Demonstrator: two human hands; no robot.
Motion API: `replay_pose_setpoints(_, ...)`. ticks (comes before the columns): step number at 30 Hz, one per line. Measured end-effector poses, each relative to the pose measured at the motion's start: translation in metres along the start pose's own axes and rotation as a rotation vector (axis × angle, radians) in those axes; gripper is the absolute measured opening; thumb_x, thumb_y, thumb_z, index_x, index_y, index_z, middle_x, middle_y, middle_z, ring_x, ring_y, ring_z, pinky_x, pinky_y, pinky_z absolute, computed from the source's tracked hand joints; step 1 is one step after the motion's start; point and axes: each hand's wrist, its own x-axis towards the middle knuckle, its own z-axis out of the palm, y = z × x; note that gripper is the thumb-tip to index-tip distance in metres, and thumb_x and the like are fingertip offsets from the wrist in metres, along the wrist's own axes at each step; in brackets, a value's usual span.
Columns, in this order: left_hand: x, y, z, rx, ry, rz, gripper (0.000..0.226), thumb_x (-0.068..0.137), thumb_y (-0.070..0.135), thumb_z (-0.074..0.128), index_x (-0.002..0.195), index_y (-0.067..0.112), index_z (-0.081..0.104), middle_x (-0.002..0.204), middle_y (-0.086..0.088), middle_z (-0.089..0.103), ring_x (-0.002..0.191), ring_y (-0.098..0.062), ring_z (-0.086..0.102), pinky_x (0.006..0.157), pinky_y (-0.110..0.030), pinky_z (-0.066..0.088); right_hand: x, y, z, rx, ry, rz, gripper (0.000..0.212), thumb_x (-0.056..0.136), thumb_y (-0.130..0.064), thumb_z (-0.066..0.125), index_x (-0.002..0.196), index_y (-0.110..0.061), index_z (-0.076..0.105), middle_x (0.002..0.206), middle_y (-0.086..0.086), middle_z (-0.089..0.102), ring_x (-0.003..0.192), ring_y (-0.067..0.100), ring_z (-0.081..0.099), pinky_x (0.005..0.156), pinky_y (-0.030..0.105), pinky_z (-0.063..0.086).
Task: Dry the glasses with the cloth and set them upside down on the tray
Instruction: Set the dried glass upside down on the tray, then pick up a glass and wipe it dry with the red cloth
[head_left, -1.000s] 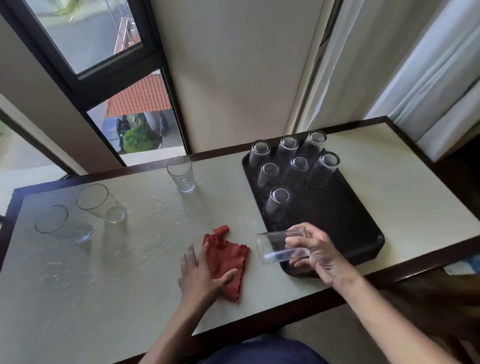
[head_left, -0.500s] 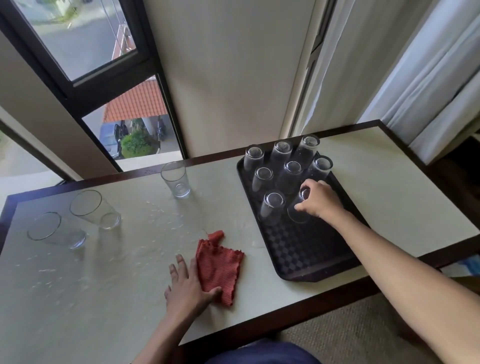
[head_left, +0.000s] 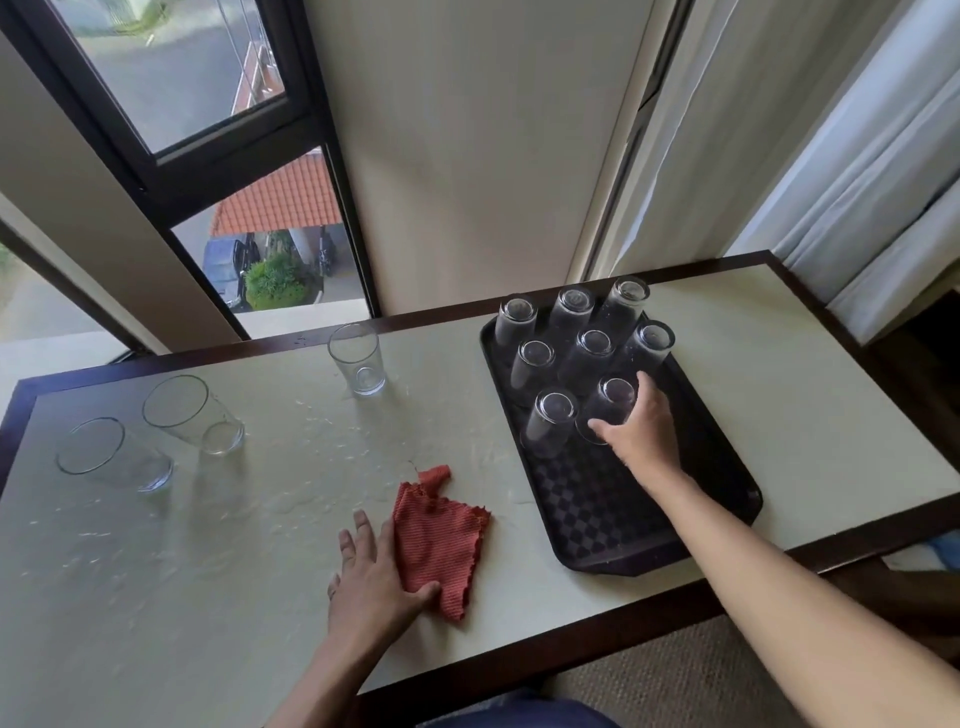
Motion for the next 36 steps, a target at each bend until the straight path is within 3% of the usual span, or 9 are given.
replay_pose_setpoints(4, -0.001, 0.0, 0.001, -0.031, 0.014, 0.001, 0.113, 0.081, 0.067, 0.064, 0.16, 0.027, -0.005, 0.165, -0.006, -0.029, 0.155, -0.032, -0.013, 0.121, -0.056, 0.021, -0.063, -0.006, 0.017, 0.309, 0.294, 0.083, 0.051, 0.085, -0.01, 0.069, 0.132, -0.008, 0.049, 0.113, 0.014, 0.06, 0.09, 0.029, 0.063, 0.071, 0.024, 0.048)
replay_pose_setpoints(7, -0.003, 0.002, 0.002, -0.061, 0.019, 0.008, 0.111, 0.08, 0.065, 0.066, 0.16, 0.028, -0.001, 0.166, -0.005, -0.028, 0.155, -0.031, -0.014, 0.122, -0.056, 0.018, -0.121, -0.015, 0.048, 0.433, 0.243, 0.003, 0.031, 0.083, 0.003, 0.06, 0.108, -0.016, 0.059, 0.089, 0.005, 0.063, 0.071, 0.019, 0.06, 0.061, 0.022, 0.047)
replay_pose_setpoints(11, -0.005, 0.001, -0.003, -0.095, 0.006, 0.013, 0.096, 0.089, 0.06, 0.059, 0.161, 0.027, 0.003, 0.167, -0.005, -0.023, 0.156, -0.028, -0.014, 0.123, -0.053, 0.013, -0.168, -0.027, 0.102, 0.272, -0.143, -0.327, 0.021, 0.084, -0.012, 0.056, 0.102, -0.011, 0.066, 0.101, 0.006, 0.064, 0.088, 0.019, 0.062, 0.08, 0.028, 0.055)
replay_pose_setpoints(15, -0.012, -0.013, -0.007, -0.224, 0.071, 0.035, 0.063, 0.103, 0.035, 0.039, 0.161, 0.024, 0.017, 0.17, -0.006, -0.001, 0.157, -0.023, -0.001, 0.126, -0.041, 0.01, -0.178, -0.038, 0.148, -0.156, -0.273, -0.682, 0.061, 0.079, -0.046, 0.052, 0.129, -0.012, 0.059, 0.14, 0.015, 0.054, 0.128, 0.035, 0.05, 0.106, 0.048, 0.044)
replay_pose_setpoints(20, -0.038, -0.047, -0.002, -0.043, 0.254, -0.037, 0.065, 0.087, 0.033, 0.032, 0.149, 0.018, 0.047, 0.162, -0.018, 0.033, 0.148, -0.036, 0.035, 0.11, -0.044, 0.042, -0.169, -0.03, 0.175, -0.45, -0.38, -0.771, 0.102, 0.065, -0.078, 0.051, 0.151, -0.026, 0.034, 0.163, 0.006, 0.025, 0.146, 0.032, 0.022, 0.111, 0.05, 0.026)
replay_pose_setpoints(22, -0.045, -0.063, 0.004, -0.003, 0.236, -0.038, 0.066, 0.086, 0.036, 0.039, 0.15, 0.02, 0.046, 0.163, -0.015, 0.031, 0.148, -0.034, 0.037, 0.107, -0.044, 0.045, -0.166, -0.028, 0.176, -0.479, -0.37, -0.797, 0.094, 0.073, -0.077, 0.047, 0.152, -0.027, 0.035, 0.162, 0.005, 0.027, 0.146, 0.031, 0.023, 0.108, 0.049, 0.022)
replay_pose_setpoints(27, -0.045, -0.079, 0.006, -0.036, 0.245, -0.028, 0.059, 0.072, 0.041, 0.055, 0.127, 0.024, 0.065, 0.143, -0.011, 0.059, 0.123, -0.031, 0.064, 0.081, -0.043, 0.06, -0.161, -0.024, 0.183, -0.376, -0.262, -0.843, 0.066, 0.08, -0.048, 0.048, 0.141, -0.024, 0.052, 0.154, 0.002, 0.04, 0.139, 0.031, 0.041, 0.103, 0.044, 0.029)
replay_pose_setpoints(32, -0.037, -0.07, 0.002, -0.192, 0.356, -0.053, 0.05, 0.076, 0.023, 0.074, 0.126, 0.022, 0.064, 0.144, -0.009, 0.053, 0.13, -0.034, 0.052, 0.097, -0.045, 0.049, -0.149, -0.042, 0.169, -0.123, -0.23, -0.748, 0.051, 0.081, -0.038, 0.05, 0.124, -0.018, 0.067, 0.129, 0.007, 0.067, 0.115, 0.03, 0.066, 0.099, 0.038, 0.043)
replay_pose_setpoints(36, -0.005, -0.052, -0.022, -0.422, 0.463, -0.128, 0.045, 0.08, 0.012, 0.075, 0.124, 0.016, 0.067, 0.137, -0.009, 0.052, 0.126, -0.034, 0.045, 0.108, -0.039, 0.037, -0.126, -0.068, 0.14, 0.199, -0.583, -0.222, 0.024, 0.095, -0.029, 0.053, 0.111, -0.033, 0.07, 0.097, 0.005, 0.077, 0.072, 0.02, 0.071, 0.07, 0.027, 0.057)
